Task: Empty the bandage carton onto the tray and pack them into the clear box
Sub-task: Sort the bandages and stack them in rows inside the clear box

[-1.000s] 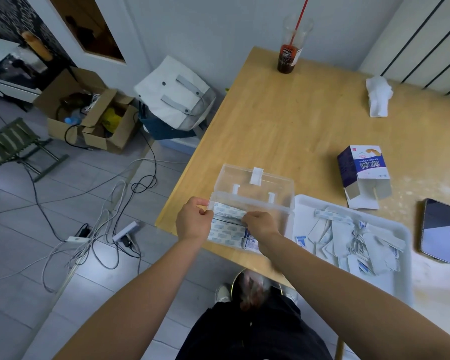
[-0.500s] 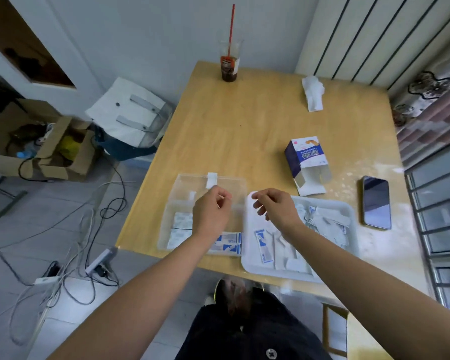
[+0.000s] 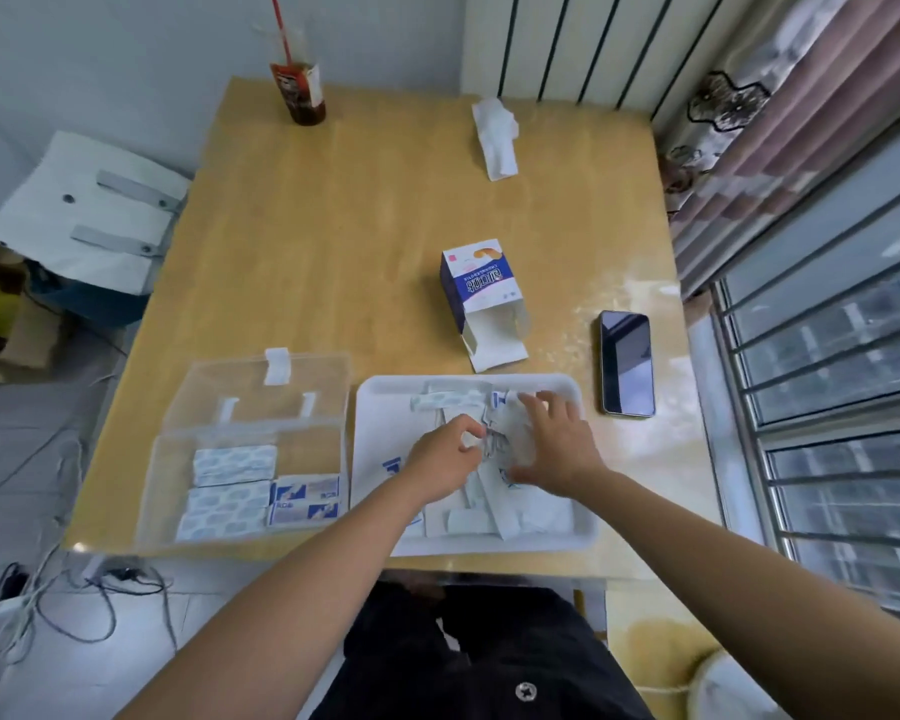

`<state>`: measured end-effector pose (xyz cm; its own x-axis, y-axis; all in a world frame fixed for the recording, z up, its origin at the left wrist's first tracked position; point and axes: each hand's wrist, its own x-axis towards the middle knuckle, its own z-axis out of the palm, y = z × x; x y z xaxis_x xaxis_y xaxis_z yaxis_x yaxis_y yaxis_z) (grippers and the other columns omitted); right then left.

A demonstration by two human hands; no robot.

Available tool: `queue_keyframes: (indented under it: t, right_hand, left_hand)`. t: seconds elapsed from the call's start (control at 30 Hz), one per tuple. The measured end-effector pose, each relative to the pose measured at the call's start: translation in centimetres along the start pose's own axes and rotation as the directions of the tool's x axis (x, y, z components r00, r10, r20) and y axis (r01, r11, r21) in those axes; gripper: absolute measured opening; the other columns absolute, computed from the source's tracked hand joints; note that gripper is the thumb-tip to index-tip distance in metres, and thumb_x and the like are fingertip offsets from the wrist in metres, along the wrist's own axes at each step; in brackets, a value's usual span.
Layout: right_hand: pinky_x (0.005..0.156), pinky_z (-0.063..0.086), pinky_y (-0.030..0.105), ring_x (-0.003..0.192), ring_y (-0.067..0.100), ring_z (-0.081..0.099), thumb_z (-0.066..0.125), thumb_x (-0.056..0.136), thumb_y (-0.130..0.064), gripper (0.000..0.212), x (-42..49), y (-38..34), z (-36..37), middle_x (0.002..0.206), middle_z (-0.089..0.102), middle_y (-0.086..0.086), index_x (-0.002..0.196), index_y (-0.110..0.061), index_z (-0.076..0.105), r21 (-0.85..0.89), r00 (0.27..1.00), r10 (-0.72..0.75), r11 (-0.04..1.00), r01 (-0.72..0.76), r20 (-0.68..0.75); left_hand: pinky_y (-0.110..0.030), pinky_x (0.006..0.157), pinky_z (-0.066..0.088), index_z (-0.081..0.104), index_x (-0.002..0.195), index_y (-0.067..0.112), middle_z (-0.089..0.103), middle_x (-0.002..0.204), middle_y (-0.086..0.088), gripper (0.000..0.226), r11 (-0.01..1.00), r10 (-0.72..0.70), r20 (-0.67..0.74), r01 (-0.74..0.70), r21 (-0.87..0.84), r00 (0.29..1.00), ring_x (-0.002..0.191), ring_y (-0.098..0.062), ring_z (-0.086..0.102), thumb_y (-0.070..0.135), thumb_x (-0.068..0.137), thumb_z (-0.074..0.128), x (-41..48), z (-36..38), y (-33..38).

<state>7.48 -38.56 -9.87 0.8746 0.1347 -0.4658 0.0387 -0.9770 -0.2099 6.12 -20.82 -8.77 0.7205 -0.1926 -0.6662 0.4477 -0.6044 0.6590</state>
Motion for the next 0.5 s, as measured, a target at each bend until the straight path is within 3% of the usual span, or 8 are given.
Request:
queue_keyframes:
  t: [0.13,0.3,0.5]
  right_hand:
    - [0.091,0.04,0.032,0.115,0.025,0.042,0.075,0.069,-0.055,0.082,1.0,1.2,0.9,0.128,0.041,0.005,0.134,-0.021,0.038,-0.117,0.994,-0.096,0.989,0.09,-0.049]
    - [0.089,0.045,0.032,0.116,0.022,0.04,0.076,0.072,-0.05,0.075,1.4,2.1,1.1,0.125,0.041,0.003,0.13,-0.018,0.043,0.096,0.987,-0.162,0.982,0.163,-0.023]
    - [0.08,0.044,0.029,0.107,0.02,0.049,0.07,0.078,-0.034,0.054,1.5,2.7,0.1,0.119,0.05,0.003,0.127,-0.016,0.052,0.205,0.984,-0.177,0.963,0.175,-0.008]
  left_hand:
    - [-0.033,0.076,0.05,0.049,0.122,0.025,0.055,0.085,0.001,0.027,0.999,-0.041,0.03,0.041,0.026,0.999,0.083,-0.026,0.066,0.025,0.095,0.048,0.8,1.1,0.5]
    - [-0.033,0.082,0.049,0.048,0.123,0.023,0.059,0.103,-0.004,0.029,0.994,-0.103,-0.024,0.104,0.045,0.994,0.092,-0.027,0.066,0.028,0.095,0.049,1.2,1.1,0.3]
    - [-0.032,0.078,0.049,0.05,0.119,0.024,0.06,0.102,-0.004,0.024,0.993,-0.117,-0.053,0.119,0.018,0.992,0.085,-0.024,0.065,0.027,0.096,0.047,1.2,1.2,0.2]
